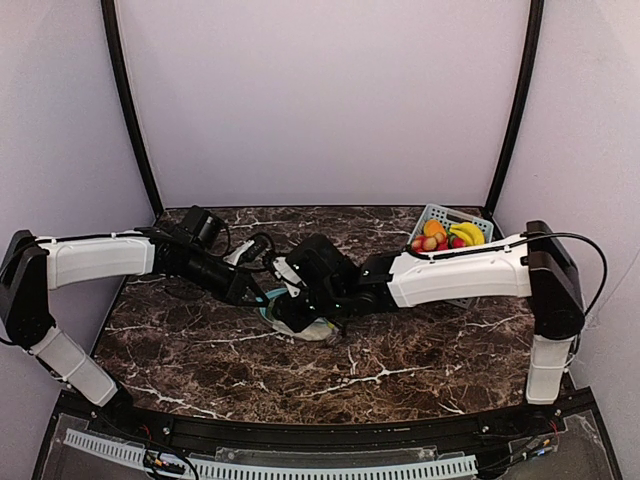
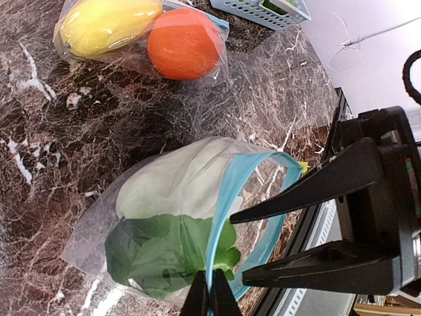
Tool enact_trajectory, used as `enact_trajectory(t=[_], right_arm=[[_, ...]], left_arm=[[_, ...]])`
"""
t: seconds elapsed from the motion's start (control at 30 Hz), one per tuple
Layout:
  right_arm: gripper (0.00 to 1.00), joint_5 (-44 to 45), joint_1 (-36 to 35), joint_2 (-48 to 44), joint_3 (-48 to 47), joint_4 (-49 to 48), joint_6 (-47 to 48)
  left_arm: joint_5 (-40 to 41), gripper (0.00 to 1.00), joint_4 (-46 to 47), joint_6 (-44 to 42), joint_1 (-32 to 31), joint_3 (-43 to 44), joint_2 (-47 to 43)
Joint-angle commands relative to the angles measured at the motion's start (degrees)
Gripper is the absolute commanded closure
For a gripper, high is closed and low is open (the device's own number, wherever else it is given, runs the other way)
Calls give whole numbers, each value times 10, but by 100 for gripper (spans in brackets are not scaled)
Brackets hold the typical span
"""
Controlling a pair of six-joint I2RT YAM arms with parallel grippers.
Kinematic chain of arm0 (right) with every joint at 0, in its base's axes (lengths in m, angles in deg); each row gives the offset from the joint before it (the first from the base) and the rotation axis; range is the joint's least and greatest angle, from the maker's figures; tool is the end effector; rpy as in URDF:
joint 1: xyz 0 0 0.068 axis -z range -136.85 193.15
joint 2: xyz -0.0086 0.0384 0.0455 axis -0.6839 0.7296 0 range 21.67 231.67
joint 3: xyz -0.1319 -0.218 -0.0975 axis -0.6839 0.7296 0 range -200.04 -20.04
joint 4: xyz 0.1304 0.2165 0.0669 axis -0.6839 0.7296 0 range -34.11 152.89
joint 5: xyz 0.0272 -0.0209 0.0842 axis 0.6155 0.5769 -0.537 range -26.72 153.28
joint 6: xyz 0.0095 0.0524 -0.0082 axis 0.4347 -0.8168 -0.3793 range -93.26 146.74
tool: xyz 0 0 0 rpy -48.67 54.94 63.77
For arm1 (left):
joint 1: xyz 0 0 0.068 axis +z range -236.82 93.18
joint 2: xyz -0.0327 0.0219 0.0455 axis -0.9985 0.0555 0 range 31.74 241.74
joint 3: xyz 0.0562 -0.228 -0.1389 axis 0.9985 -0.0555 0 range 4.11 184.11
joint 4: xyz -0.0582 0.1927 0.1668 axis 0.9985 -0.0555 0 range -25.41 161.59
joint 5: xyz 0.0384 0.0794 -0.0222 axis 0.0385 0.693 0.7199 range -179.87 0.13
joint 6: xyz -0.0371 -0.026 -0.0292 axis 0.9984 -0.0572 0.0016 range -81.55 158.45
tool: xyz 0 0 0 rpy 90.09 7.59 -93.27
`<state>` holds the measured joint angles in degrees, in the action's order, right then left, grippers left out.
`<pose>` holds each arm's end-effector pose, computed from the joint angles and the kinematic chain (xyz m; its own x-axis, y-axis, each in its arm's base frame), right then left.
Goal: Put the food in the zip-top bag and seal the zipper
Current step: Adjust the fake vegetable in the zipper food storage bag.
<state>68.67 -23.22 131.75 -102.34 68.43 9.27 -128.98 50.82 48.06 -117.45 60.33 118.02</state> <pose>0.1790 0.4006 0.2295 -0.5125 -0.4259 -0.7456 -0.7648 0.6212 0.1708 0.2546 -0.1769 0.2275 -0.7808 0.3118 -0.5413 0.6166 0.5240 -0.5876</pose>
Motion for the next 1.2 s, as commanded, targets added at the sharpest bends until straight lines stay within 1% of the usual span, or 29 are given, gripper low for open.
enact_trajectory(t=[0.0,0.23,0.47,0.57,0.63,0.73,0.9,1.03,1.17], right_arm=[[69,-8,5,39,-33,-6,-7],[78,-1,27,89,-53,-7,-28],[81,25,32,130,-73,27,-39],[82,28,32,124,-63,32,-43],[81,23,32,104,-52,29,-40],[73,1,31,55,-33,16,-21],[52,-31,28,-48,13,6,1],[37,3,30,-129,53,30,0],[29,47,39,-178,68,82,-4]], left_arm=[[-15,99,-15,-10,2,7,-3],[-37,99,-10,-13,2,8,-4],[-60,99,4,-11,3,4,-16],[-49,99,8,-9,2,2,-24],[-28,99,3,-9,2,3,-27],[13,99,-13,-12,5,5,-28],[67,99,-19,-7,23,4,-38],[81,99,-13,-12,31,0,-52],[75,99,-3,-18,31,-4,-60]])
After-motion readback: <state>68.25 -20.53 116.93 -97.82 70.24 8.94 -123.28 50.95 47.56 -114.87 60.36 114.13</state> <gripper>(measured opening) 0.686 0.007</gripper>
